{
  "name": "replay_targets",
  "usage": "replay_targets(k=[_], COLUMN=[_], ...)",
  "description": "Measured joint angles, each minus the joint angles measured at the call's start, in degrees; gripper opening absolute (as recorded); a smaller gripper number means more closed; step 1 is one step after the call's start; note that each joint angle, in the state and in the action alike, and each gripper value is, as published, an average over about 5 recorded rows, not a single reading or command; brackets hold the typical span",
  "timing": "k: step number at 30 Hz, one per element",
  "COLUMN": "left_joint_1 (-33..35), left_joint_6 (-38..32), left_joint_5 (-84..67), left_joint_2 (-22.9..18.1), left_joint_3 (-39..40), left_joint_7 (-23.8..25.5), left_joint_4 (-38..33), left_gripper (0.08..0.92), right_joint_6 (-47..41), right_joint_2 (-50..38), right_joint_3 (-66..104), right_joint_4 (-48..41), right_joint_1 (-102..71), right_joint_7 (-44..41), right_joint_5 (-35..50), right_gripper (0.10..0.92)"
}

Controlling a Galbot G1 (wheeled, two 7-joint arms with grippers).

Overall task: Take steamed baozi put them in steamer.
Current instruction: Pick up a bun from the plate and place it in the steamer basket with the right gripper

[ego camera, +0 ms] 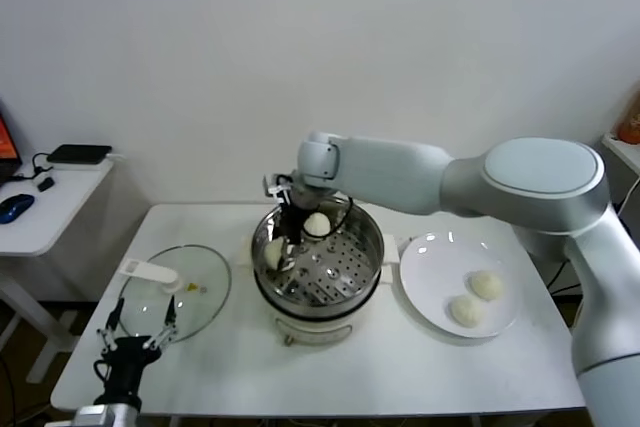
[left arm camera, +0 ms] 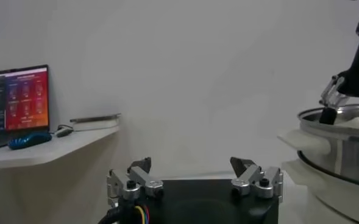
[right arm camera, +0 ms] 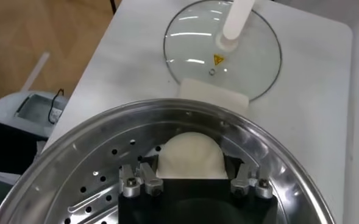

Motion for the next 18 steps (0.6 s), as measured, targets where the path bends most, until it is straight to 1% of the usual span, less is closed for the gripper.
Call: replay_targets(k=[6, 8, 11, 13, 18], left_joint_1=[0.14, 0.16, 0.11, 0.05, 0.04], left_joint_6=[-0.12, -0.14, -0.14, -0.14, -0.14], left_joint_5=[-0.15, -0.23, -0.25, -0.24, -0.22], left_joint_2=[0.1, 0.11, 0.1, 0.07, 0.05], left_joint_3=[-0.11, -0.11, -0.03, 0.01, -0.01], left_joint_7=[-0.02, -0.03, -0.04, -0.04, -0.04], left_joint_4=[0.15, 0.23, 0.28, 0.28, 0.28], left_gripper=[0.823, 0.823, 0.823, 0.823, 0.823], right_joint_6=[0.03, 0.04, 0.04, 0.05, 0.13], right_joint_2=[-0.11, -0.19, -0.36, -0.5, -1.11], right_joint_3=[0.07, 0.07, 0.1, 0.18, 0.39], right_joint_4=[0.09, 0.23, 0.36, 0.48, 1.07], right_joint_1=[-0.21, -0.28, -0.31, -0.27, 0.29], right_joint_7=[-0.14, -0.14, -0.16, -0.17, -0.43], right_joint_5=[-0.43, -0.52, -0.58, -0.6, -0.37], right_gripper=[0.708, 0.734, 0.794, 0.815, 0.822])
